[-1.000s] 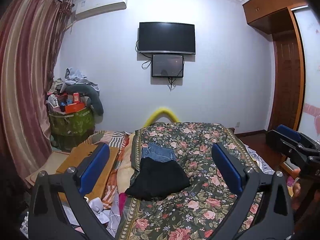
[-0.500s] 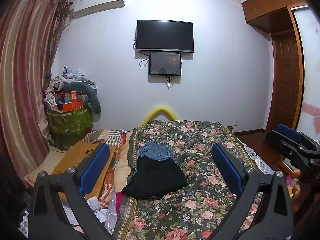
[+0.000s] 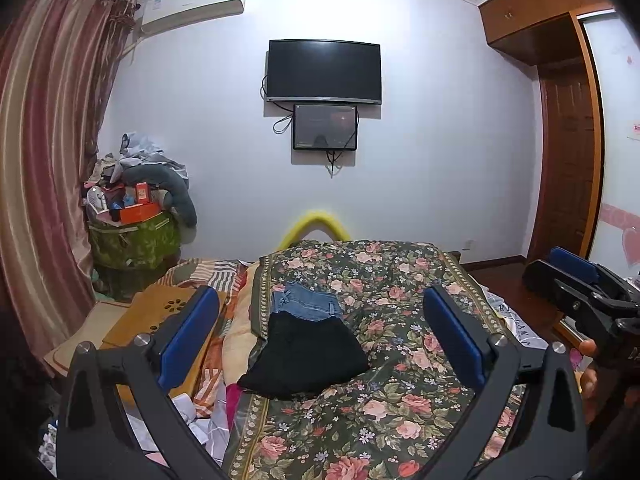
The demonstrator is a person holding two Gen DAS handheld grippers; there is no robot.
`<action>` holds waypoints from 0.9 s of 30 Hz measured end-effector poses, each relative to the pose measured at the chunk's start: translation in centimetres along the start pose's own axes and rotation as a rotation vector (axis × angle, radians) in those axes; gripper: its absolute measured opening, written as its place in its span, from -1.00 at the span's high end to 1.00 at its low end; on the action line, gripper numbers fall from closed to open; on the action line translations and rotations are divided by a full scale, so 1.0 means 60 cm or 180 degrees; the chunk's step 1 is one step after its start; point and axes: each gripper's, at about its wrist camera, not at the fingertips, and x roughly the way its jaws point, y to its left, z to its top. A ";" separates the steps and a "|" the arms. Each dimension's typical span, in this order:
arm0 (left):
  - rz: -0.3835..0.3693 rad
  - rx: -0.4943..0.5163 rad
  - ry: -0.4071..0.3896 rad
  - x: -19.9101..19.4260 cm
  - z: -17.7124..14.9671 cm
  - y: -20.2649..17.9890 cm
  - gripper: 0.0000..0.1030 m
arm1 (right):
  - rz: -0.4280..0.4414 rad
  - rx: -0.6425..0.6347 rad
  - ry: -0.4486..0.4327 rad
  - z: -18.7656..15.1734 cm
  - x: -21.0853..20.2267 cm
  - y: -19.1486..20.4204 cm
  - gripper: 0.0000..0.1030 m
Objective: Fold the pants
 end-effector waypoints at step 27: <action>-0.0147 0.0005 0.0032 -0.004 -0.013 -0.008 -1.00 | -0.0001 0.0020 0.0024 0.004 -0.002 -0.009 -1.00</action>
